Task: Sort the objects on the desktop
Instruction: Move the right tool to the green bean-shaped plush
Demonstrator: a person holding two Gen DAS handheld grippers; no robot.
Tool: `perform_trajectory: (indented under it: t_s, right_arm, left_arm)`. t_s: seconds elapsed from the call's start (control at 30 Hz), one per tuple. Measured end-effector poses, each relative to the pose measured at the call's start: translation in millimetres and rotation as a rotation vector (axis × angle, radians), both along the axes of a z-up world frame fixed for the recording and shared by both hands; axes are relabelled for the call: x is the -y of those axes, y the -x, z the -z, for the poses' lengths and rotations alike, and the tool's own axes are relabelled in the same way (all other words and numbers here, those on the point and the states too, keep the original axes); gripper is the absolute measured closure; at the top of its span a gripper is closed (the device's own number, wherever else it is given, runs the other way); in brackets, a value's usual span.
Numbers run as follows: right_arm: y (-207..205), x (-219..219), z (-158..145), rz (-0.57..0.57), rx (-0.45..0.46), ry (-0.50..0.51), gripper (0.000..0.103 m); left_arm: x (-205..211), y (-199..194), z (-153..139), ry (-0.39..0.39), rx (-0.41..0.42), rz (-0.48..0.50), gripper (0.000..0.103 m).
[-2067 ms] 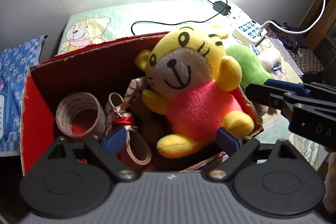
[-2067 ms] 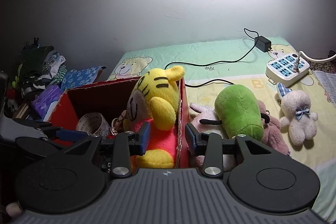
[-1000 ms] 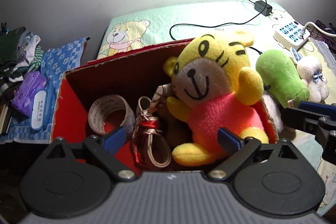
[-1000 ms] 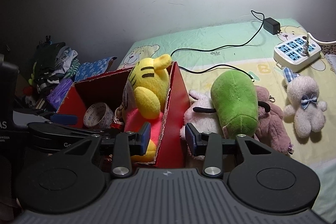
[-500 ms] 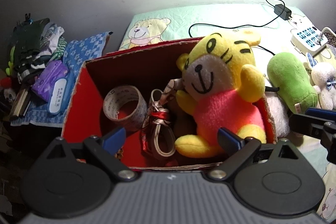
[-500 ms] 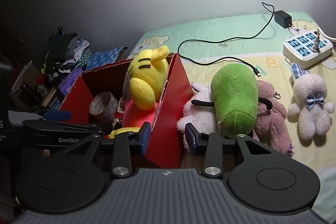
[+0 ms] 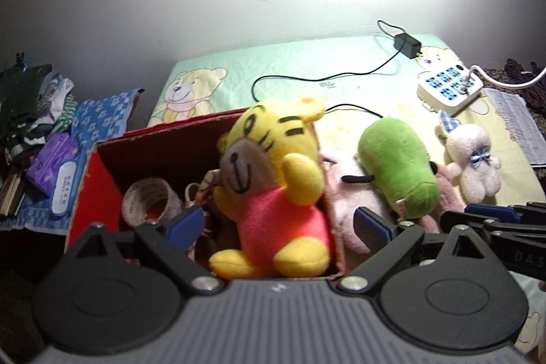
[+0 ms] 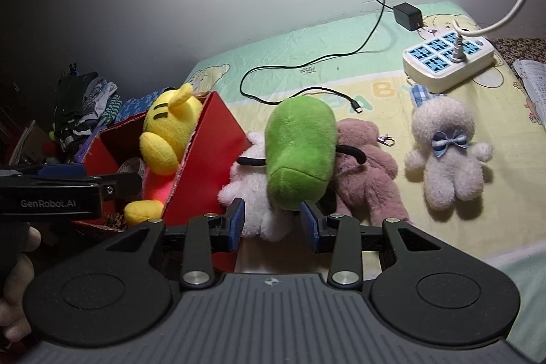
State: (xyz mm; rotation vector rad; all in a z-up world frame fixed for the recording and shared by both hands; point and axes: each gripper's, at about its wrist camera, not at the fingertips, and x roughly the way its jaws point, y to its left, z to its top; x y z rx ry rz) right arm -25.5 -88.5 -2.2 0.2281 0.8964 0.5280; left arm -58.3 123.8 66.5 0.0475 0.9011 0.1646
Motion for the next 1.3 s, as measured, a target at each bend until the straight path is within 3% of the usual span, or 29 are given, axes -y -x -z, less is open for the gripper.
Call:
perform_trajectory:
  t_s: [0.3, 0.4, 0.63, 1.3]
  right_arm:
    - [-18, 69, 18, 0.15, -0.064, -0.056, 0.063]
    - [-28, 88, 25, 0.181, -0.102, -0.101, 0.063]
    - [-56, 105, 37, 0.206, -0.132, -0.158, 0.063]
    - [-119, 71, 74, 0.021, -0.272, -0.356, 0.062]
  left_arm:
    - [65, -25, 10, 0.095, -0.003, 0.171, 0.008]
    - [80, -40, 20, 0.086, -0.014, 0.18, 0.008]
    - [89, -75, 49, 0.148, -0.051, 0.155, 0.008]
    - [80, -103, 89, 0.227, -0.072, 0.157, 0.006]
